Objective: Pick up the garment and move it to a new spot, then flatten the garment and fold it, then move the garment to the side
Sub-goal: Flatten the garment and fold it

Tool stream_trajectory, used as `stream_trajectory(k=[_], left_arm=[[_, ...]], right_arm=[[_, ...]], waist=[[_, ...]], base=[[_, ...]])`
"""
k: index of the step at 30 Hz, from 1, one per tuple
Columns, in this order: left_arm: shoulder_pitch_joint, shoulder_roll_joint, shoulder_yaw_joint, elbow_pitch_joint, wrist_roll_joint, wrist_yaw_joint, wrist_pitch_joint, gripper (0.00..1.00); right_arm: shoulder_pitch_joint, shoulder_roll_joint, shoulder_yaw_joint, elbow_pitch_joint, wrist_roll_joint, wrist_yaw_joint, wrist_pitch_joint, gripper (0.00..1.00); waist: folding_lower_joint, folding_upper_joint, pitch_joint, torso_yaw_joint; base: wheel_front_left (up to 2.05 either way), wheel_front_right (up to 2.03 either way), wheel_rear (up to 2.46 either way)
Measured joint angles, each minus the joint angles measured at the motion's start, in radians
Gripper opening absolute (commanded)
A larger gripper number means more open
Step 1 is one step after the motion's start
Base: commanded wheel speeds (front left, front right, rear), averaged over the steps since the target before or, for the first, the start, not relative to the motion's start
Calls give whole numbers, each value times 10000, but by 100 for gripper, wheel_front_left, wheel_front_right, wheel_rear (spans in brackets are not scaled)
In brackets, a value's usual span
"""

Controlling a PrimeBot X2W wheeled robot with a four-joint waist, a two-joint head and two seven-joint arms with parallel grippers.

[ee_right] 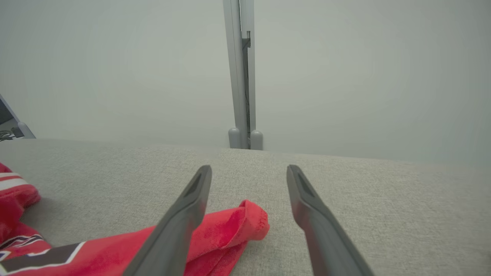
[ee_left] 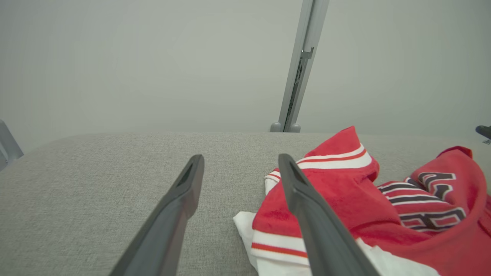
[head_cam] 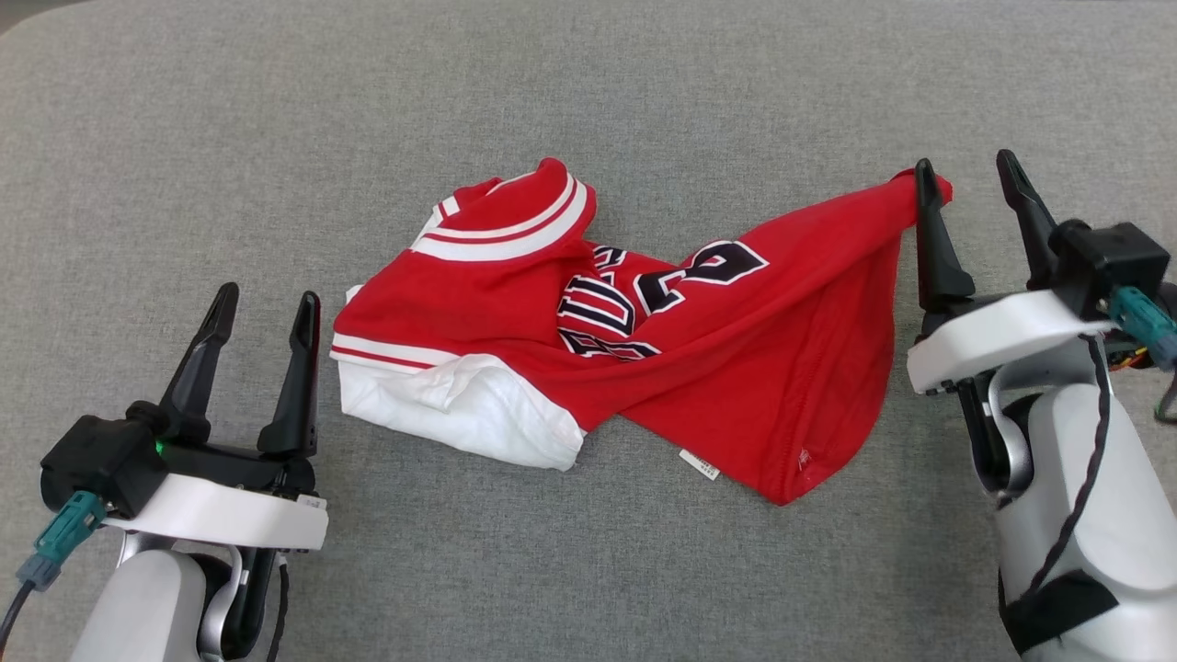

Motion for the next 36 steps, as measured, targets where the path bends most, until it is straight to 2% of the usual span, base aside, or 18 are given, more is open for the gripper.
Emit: stream_trajectory(k=[7, 12, 16, 23, 36], left_arm=[[235, 15, 242, 44, 165, -10, 0, 100], [542, 56, 337, 31, 268, 77, 0, 100], [732, 105, 320, 44, 351, 125, 0, 100], [1142, 167, 267, 4, 364, 272, 77, 100], [1233, 240, 209, -215, 337, 385, 209, 100]], right_arm=[[1693, -2, -322, -2322, -207, 0, -882, 100], [3681, 0, -334, -4383, -52, 0, -575, 100], [4901, 2, -291, -5267, 230, 0, -314, 100], [6100, 0, -234, -5917, 667, 0, -128, 100], [6212, 0, -268, -6086, 736, 0, 13, 100]], waist=[[0, 0, -374, -186], [0, 0, -824, -358], [0, 0, -1117, -439], [0, 0, -1521, -565], [0, 0, -1513, -576]], base=[[0, 0, 0], [0, 0, 0], [0, 0, 0], [0, 0, 0], [0, 0, 0]])
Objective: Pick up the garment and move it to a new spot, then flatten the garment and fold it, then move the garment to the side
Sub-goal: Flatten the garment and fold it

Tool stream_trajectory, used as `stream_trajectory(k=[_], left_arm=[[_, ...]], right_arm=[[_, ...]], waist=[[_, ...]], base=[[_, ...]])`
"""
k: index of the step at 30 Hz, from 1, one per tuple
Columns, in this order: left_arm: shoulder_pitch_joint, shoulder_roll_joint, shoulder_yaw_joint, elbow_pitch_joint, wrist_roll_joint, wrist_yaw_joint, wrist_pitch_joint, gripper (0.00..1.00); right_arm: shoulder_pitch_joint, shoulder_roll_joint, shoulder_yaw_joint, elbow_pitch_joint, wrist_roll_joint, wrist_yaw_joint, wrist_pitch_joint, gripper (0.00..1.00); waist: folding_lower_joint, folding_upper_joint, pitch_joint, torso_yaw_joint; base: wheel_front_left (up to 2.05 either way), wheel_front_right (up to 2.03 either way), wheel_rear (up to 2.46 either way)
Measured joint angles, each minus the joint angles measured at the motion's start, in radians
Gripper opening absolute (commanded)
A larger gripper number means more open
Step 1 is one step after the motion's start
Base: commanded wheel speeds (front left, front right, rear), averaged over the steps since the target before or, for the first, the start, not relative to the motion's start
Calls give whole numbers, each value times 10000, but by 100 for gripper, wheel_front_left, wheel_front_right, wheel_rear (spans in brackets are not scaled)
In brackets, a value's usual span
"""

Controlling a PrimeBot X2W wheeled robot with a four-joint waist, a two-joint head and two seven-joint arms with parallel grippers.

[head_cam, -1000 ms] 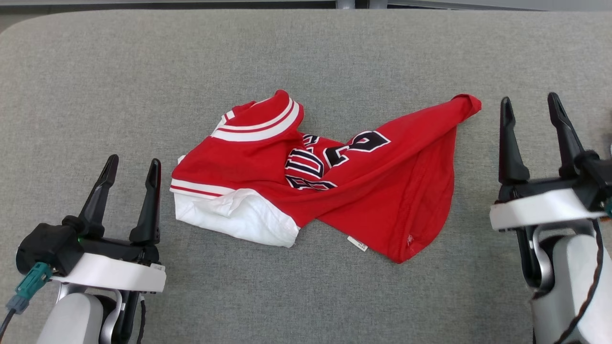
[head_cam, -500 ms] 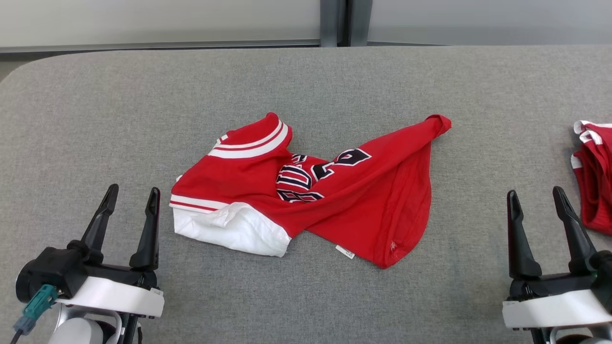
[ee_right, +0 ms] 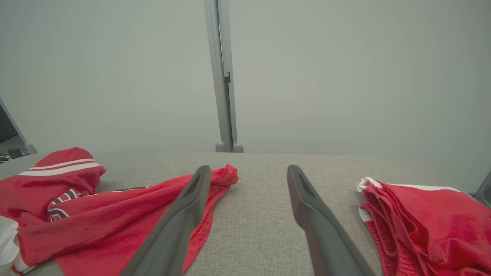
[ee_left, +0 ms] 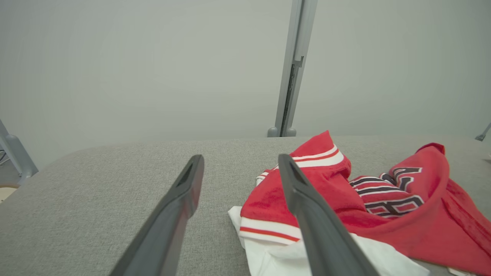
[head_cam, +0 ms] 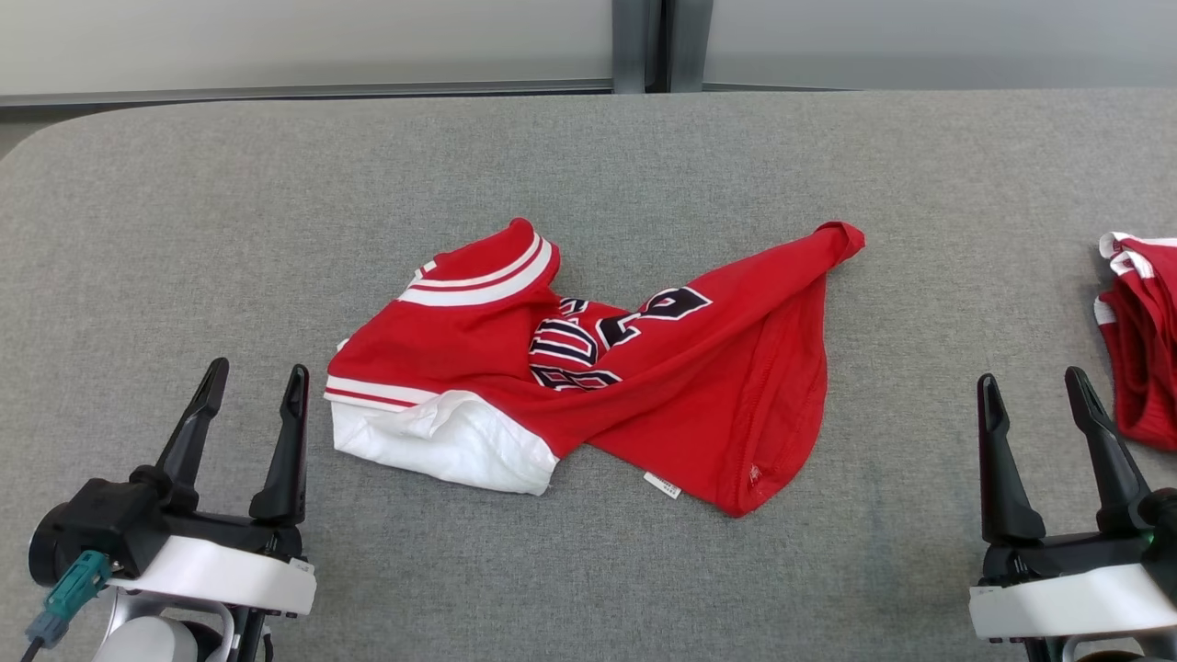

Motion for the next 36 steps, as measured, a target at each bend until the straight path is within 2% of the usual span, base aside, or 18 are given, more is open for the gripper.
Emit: stream_trajectory(k=[6, 11, 16, 23, 24, 25, 26, 36], left_arm=[[-1, 29, -36, -63, -17, 13, 0, 100], [-146, 31, -121, -115, -71, -4, -2, 100], [-422, -21, -226, -21, -115, -113, -48, 100], [-674, -142, -284, 228, -192, -213, -128, 100], [-690, -167, -297, 265, -194, -224, -150, 100], [-712, -182, -295, 305, -196, -255, -151, 100], [-734, -190, -286, 320, -196, -265, -153, 100], [-831, -274, -113, 428, -194, -299, -196, 100]], right_arm=[[-31, -2, 151, 144, 75, 0, 205, 100], [-171, -2, 932, 616, 136, 0, 1041, 100], [-493, 4, 1941, 1486, 439, 0, 1553, 100], [-1324, 4, 2573, 2809, 905, 0, 1672, 100], [-1413, -2, 2629, 2903, 980, 0, 1666, 86], [-1503, 2, 2681, 2986, 993, 0, 1670, 40], [-1568, 2, 2688, 3026, 1043, 0, 1668, 0], [-1504, 8, 2011, 1992, 915, 0, 1085, 0]], waist=[[0, 0, 81, 25], [0, 0, 294, 145], [0, 0, 578, 378], [0, 0, 896, 753], [0, 0, 926, 809], [0, 0, 955, 856], [0, 0, 982, 897], [0, 0, 1042, 876]], base=[[0, 0, 0], [0, 0, 0], [0, 0, 0], [0, 0, 0], [0, 0, 0], [0, 0, 0], [0, 0, 0], [0, 0, 0]])
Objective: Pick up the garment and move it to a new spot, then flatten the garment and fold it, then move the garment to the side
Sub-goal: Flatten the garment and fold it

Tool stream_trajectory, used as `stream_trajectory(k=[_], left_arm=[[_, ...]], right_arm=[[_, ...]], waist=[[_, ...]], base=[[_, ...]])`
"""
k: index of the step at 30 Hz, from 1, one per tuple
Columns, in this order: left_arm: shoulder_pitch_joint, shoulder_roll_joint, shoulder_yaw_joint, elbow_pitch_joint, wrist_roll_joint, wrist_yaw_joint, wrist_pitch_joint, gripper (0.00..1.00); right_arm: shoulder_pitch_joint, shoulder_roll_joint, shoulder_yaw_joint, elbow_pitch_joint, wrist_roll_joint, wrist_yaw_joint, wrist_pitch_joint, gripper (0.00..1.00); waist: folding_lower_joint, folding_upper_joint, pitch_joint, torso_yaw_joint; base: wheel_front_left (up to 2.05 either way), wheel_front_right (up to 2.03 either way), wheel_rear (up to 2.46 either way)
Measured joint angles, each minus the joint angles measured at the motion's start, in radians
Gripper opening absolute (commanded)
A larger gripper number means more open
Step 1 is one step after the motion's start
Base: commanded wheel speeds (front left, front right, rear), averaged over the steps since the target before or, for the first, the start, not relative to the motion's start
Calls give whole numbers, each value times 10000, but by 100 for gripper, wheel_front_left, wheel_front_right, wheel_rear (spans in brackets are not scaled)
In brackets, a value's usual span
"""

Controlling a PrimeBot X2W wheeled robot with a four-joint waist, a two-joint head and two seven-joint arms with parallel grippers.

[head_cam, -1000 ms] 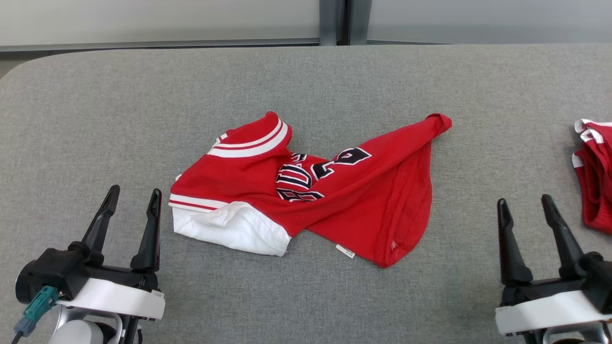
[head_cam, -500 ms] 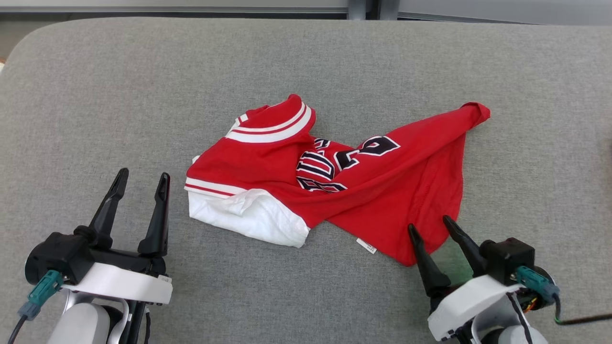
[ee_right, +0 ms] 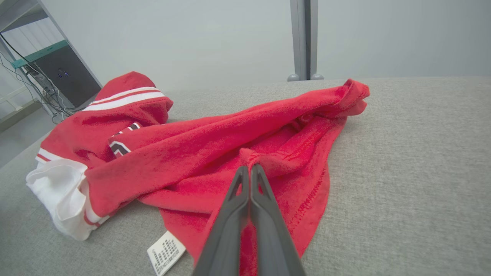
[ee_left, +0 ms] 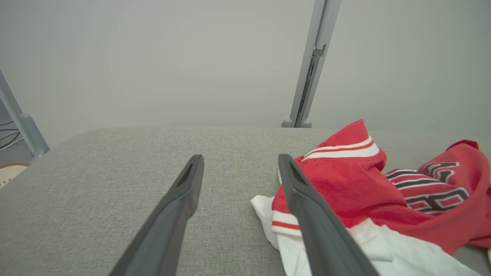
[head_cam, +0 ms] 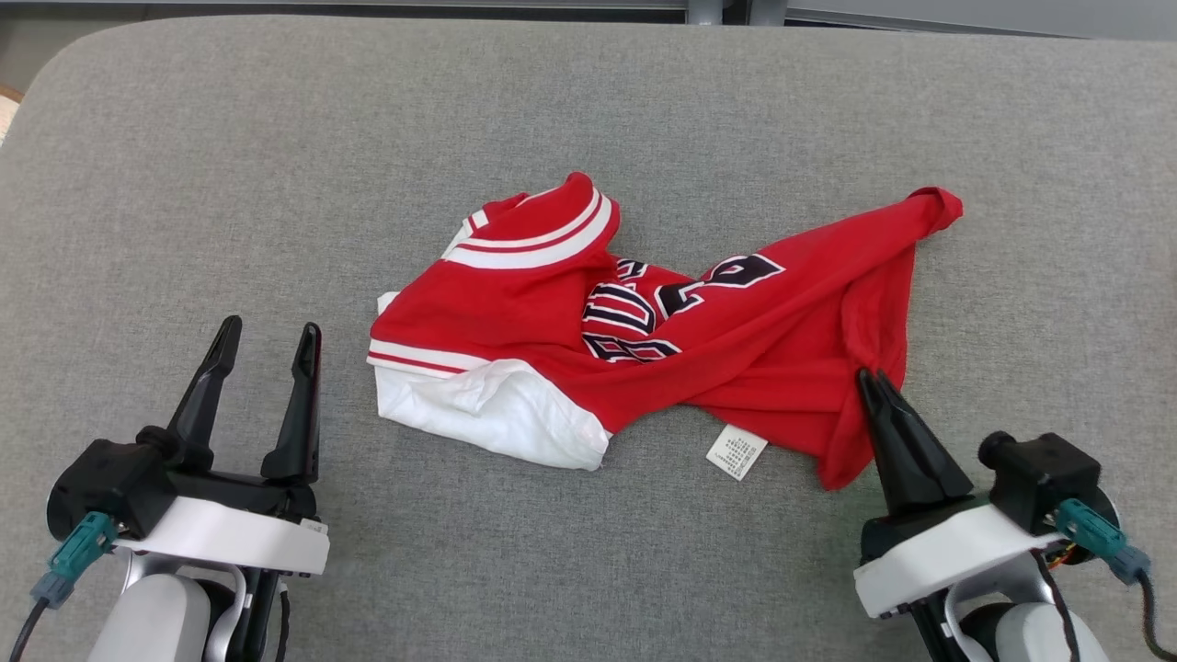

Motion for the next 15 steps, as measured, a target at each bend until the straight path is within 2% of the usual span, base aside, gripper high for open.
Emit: stream_trajectory(k=[15], left_arm=[[15, -123, 157, -35, 190, -75, -12, 100]], right_arm=[[211, -6, -924, -3091, -702, 0, -610, 0]], waist=[[0, 0, -278, -362]], base=[[0, 0, 0]])
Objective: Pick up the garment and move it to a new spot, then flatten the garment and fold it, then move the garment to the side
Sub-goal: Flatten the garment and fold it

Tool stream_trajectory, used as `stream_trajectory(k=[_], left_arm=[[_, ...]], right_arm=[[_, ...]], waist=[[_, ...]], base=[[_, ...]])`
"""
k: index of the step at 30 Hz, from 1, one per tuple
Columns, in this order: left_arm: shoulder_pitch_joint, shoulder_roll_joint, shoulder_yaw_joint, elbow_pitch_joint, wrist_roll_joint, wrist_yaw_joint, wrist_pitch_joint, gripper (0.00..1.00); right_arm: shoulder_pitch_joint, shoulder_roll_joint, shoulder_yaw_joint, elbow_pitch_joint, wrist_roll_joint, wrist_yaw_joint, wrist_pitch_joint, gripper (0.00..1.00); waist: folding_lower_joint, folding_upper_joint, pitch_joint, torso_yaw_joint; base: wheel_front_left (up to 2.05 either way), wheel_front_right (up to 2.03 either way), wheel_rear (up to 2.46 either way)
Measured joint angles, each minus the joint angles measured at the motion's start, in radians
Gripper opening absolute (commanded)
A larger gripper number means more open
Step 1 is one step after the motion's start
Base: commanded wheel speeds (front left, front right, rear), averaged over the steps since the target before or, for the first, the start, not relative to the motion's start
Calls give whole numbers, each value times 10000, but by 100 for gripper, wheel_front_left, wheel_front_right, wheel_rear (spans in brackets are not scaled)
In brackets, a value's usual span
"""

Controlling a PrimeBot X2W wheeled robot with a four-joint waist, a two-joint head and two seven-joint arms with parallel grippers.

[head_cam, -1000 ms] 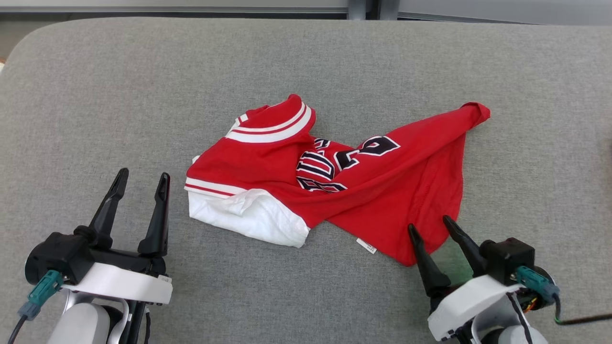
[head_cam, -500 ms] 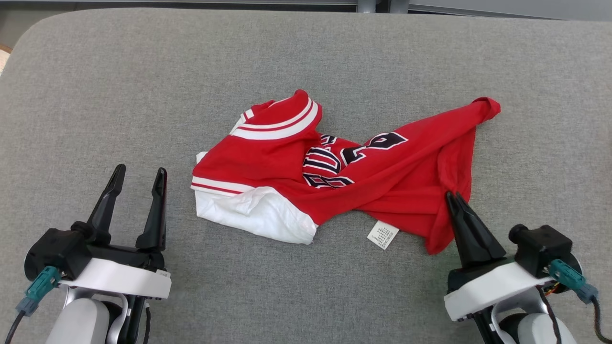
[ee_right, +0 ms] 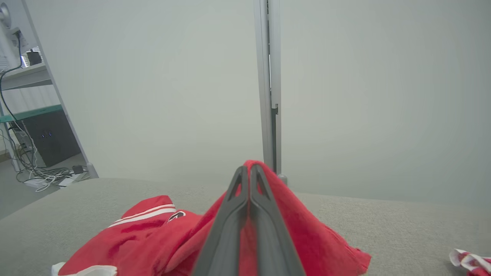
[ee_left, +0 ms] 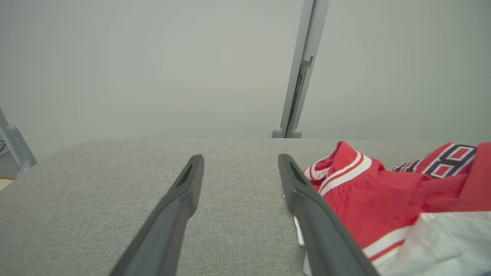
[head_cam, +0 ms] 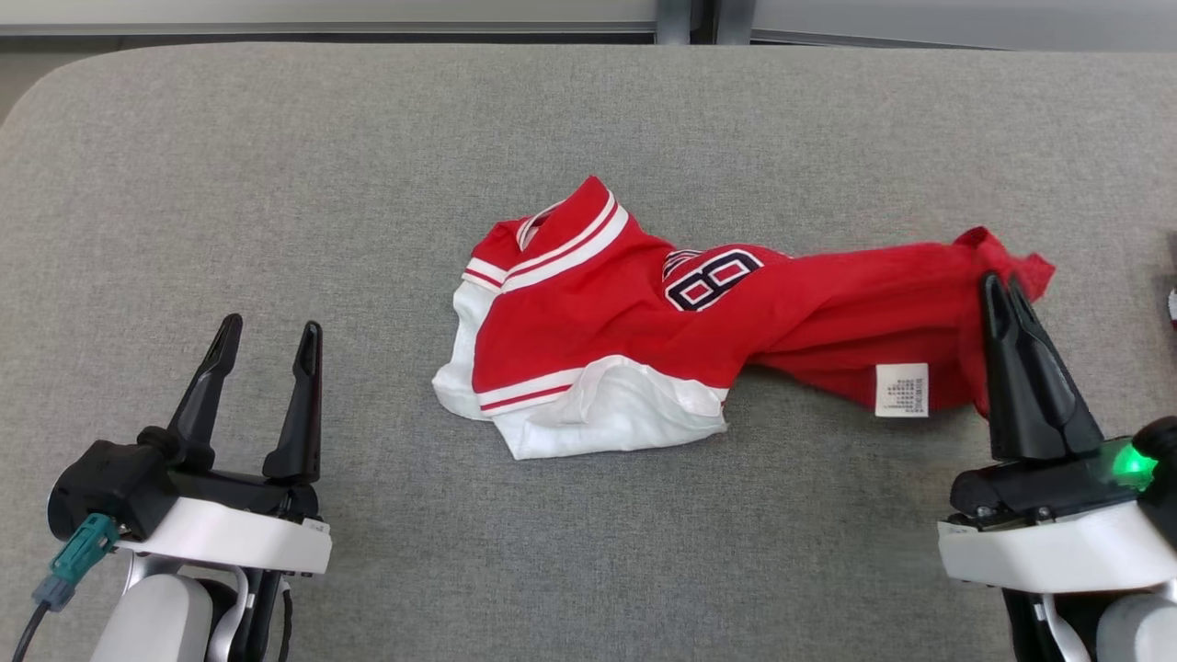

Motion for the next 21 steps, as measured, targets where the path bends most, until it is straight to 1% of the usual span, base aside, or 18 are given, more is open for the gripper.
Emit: stream_trajectory(k=[3, 6, 14, 18, 19, 20, 21], left_arm=[[11, -36, -2, -4, 4, -10, 0, 100], [34, -82, -15, -19, 13, -21, 0, 100], [74, -58, 2, -23, 31, -96, -2, 100], [113, -52, -10, 21, 63, -98, 0, 100], [115, -48, -21, 52, 88, -98, 0, 100], [121, -48, -23, 63, 88, -98, -2, 100], [140, -46, -19, 71, 88, -98, -2, 100]], right_arm=[[183, -4, -244, -238, 6, 0, 238, 0], [682, -4, -295, -21, 207, 0, 474, 0], [2418, -6, 40, 1344, 1208, 0, 420, 0], [2778, -4, 276, 2242, 1461, 0, 479, 0], [2779, -6, 422, 2656, 1337, 0, 614, 0], [2770, 4, 464, 2717, 1365, 0, 508, 0], [2733, 2, 470, 2748, 1335, 0, 445, 49]], waist=[[0, 0, -49, -37], [0, 0, -66, -31], [0, 0, -94, -67], [0, 0, -163, -133], [0, 0, -215, -155], [0, 0, -244, -165], [0, 0, -278, -180]], base=[[0, 0, 0], [0, 0, 0], [0, 0, 0], [0, 0, 0], [0, 0, 0], [0, 0, 0], [0, 0, 0]])
